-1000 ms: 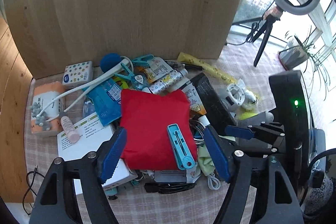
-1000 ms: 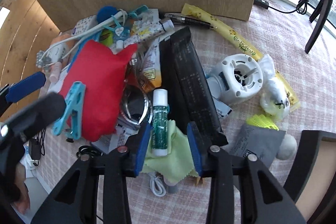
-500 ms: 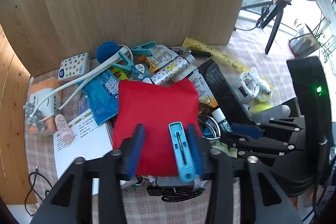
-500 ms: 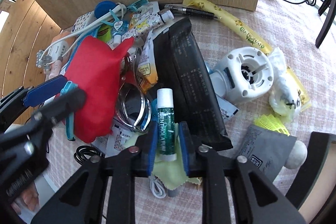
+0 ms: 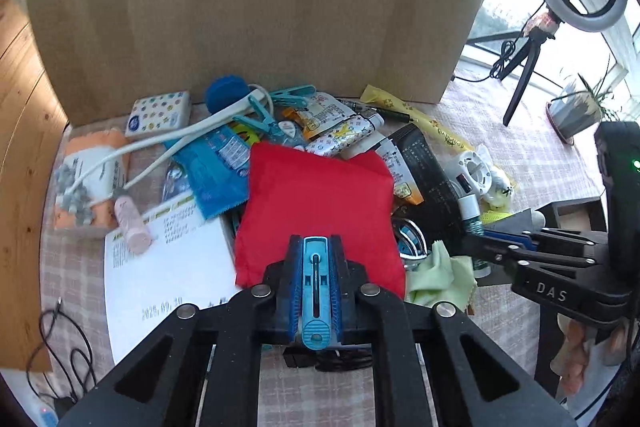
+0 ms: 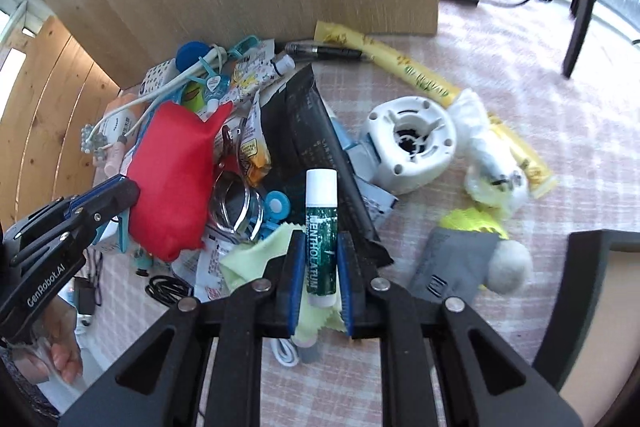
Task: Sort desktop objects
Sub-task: 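Carry the clothespin and lip balm into the black tray and open both grippers, then move both grippers back over the pile, then grasp the red cloth bag with both grippers from its sides, then carry the red bag into the black tray and open both grippers, then move both grippers back over the pile, then grasp the coiled black cable with both grippers close together, then carry the black cable into the tray and open both grippers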
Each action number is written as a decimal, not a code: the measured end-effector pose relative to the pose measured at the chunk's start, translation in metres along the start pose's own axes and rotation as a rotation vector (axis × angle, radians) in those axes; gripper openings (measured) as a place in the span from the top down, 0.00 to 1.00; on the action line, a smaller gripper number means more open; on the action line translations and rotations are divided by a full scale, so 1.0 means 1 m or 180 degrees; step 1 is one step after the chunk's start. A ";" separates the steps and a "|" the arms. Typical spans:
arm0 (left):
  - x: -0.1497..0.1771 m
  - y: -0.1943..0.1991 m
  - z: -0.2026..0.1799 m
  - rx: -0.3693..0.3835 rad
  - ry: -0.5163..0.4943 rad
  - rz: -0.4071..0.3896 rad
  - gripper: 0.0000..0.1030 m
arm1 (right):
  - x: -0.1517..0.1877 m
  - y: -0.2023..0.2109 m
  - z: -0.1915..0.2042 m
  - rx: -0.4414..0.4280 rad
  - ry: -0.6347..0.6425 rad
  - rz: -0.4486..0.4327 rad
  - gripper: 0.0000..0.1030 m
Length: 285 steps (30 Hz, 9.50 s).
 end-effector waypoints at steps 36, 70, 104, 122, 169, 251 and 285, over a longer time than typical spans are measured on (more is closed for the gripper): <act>0.177 0.053 -0.389 0.1226 -0.1328 0.0143 0.89 | 0.216 0.192 -0.284 0.1052 -0.1089 -0.0670 0.85; 0.007 0.087 -0.036 -0.0055 -0.0541 -0.0481 0.47 | 0.046 0.138 -0.023 0.0701 -0.0073 -0.1200 0.37; -0.021 -0.017 0.013 0.0099 -0.0148 -0.0144 0.28 | -0.058 -0.020 0.061 -0.0118 0.0040 -0.0254 0.37; -0.008 -0.023 -0.001 0.0262 -0.0347 -0.0019 0.22 | -0.055 -0.030 0.074 -0.0172 0.0163 -0.0090 0.37; 0.073 -0.013 -0.385 0.1485 -0.1530 0.0258 0.28 | 0.089 0.164 -0.224 0.0743 -0.1025 -0.0620 0.39; 0.078 0.011 -0.039 0.0849 0.0030 -0.0131 0.52 | 0.044 -0.021 0.113 -0.0675 0.0950 0.0396 0.78; 0.113 0.060 -0.295 0.1605 -0.1373 -0.0003 0.52 | 0.129 0.139 -0.096 0.0148 -0.0186 -0.0444 0.78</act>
Point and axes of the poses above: each gripper's, at about its wrist camera, not at the fingertips, and y roughly against the way its jaws point, z to its left, x to its underside, the point moved 8 cm from there along -y, roughly the way its jaws point, and after that the axes turned 4 degrees about -z, right-handed, at the moved point
